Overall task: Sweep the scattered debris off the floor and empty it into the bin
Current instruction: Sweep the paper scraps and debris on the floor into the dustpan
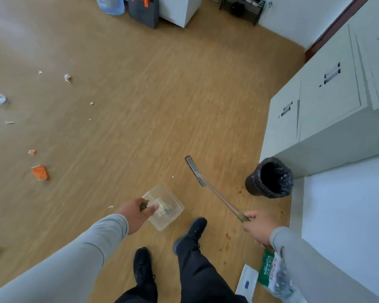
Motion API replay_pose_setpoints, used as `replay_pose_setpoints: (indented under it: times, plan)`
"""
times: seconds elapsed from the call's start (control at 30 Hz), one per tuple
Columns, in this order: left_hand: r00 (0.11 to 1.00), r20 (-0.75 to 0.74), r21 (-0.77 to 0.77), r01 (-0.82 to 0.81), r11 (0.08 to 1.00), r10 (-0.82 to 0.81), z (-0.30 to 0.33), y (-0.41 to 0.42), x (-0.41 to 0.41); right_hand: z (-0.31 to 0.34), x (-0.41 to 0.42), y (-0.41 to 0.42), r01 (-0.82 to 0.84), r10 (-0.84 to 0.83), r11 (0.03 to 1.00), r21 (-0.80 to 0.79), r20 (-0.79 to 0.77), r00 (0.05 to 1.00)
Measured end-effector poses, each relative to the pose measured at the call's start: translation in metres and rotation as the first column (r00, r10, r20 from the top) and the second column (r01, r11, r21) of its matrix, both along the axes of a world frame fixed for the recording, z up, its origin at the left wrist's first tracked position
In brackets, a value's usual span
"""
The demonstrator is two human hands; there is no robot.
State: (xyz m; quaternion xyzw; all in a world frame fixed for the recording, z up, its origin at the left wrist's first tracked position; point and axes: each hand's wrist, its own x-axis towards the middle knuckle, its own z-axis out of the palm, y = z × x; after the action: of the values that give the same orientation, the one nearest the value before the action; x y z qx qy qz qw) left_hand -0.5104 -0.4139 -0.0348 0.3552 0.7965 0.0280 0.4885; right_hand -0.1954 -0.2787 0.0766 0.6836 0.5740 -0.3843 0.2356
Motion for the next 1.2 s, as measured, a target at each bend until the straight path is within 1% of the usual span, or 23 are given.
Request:
replay_pose_setpoints:
  times: [0.1, 0.17, 0.23, 0.3, 0.43, 0.5, 0.53, 0.63, 0.7, 0.73, 0.8, 0.87, 0.93, 1.03, 1.13, 1.2]
  plan:
    - [0.997, -0.012, -0.007, -0.074, 0.997, 0.074, -0.011, 0.01, -0.006, -0.024, -0.028, 0.04, -0.184, 0.182, 0.983, 0.011, 0.084, 0.98]
    - [0.995, -0.037, -0.024, -0.096, 0.995, 0.096, -0.018, 0.019, -0.007, -0.044, -0.046, 0.063, -0.281, 0.283, 0.959, -0.036, 0.124, 0.951]
    - [0.992, -0.054, -0.035, -0.119, 0.992, 0.117, -0.026, 0.027, -0.008, -0.066, -0.063, 0.077, -0.322, 0.333, 0.942, -0.093, 0.143, 0.932]
    - [0.99, -0.063, -0.041, -0.126, 0.991, 0.123, -0.032, 0.034, -0.009, -0.085, -0.074, 0.08, -0.327, 0.348, 0.934, -0.147, 0.154, 0.925]
    - [0.99, -0.089, -0.055, -0.116, 0.992, 0.111, -0.035, 0.044, -0.017, -0.104, -0.081, 0.061, -0.26, 0.299, 0.919, -0.298, 0.095, 0.949]
    - [0.99, -0.093, -0.058, -0.107, 0.993, 0.102, -0.034, 0.046, -0.018, -0.097, -0.074, 0.056, -0.284, 0.315, 0.894, -0.348, 0.036, 0.948]
    - [0.991, -0.093, -0.06, -0.1, 0.993, 0.094, -0.033, 0.045, -0.018, -0.091, -0.067, 0.06, -0.264, 0.288, 0.894, -0.362, 0.012, 0.958]
    - [0.992, -0.103, -0.056, -0.075, 0.996, 0.069, -0.031, 0.044, -0.013, -0.064, -0.036, 0.089, -0.061, 0.048, 0.915, -0.398, -0.044, 0.998]
    - [0.992, -0.097, -0.059, -0.083, 0.995, 0.077, -0.029, 0.041, -0.01, -0.043, -0.02, 0.107, 0.007, -0.041, 0.91, -0.415, -0.072, 0.997]
    - [0.992, -0.092, -0.058, -0.09, 0.994, 0.084, -0.029, 0.04, -0.01, -0.036, -0.016, 0.11, 0.001, -0.039, 0.913, -0.407, -0.085, 0.996]
    - [0.992, -0.086, -0.057, -0.095, 0.994, 0.09, -0.027, 0.039, -0.01, -0.032, -0.017, 0.103, -0.065, 0.035, 0.933, -0.354, -0.092, 0.995]
    - [0.992, -0.089, -0.054, -0.092, 0.994, 0.087, -0.027, 0.039, -0.012, -0.042, -0.027, 0.087, -0.141, 0.126, 0.944, -0.297, -0.069, 0.99]
    - [0.992, -0.088, -0.049, -0.095, 0.994, 0.091, -0.028, 0.038, -0.012, -0.058, -0.044, 0.07, -0.176, 0.172, 0.943, -0.282, -0.039, 0.984]
    - [0.992, -0.084, -0.041, -0.096, 0.995, 0.092, -0.028, 0.036, -0.012, -0.071, -0.061, 0.052, -0.138, 0.125, 0.932, -0.335, -0.058, 0.99]
    - [0.992, -0.087, -0.038, -0.092, 0.995, 0.089, -0.024, 0.034, -0.013, -0.057, -0.05, 0.062, -0.052, 0.022, 0.918, -0.392, -0.08, 0.997]
    - [0.992, -0.083, -0.044, -0.096, 0.994, 0.092, -0.022, 0.031, -0.015, -0.043, -0.038, 0.075, -0.009, -0.034, 0.916, -0.402, -0.099, 0.994]
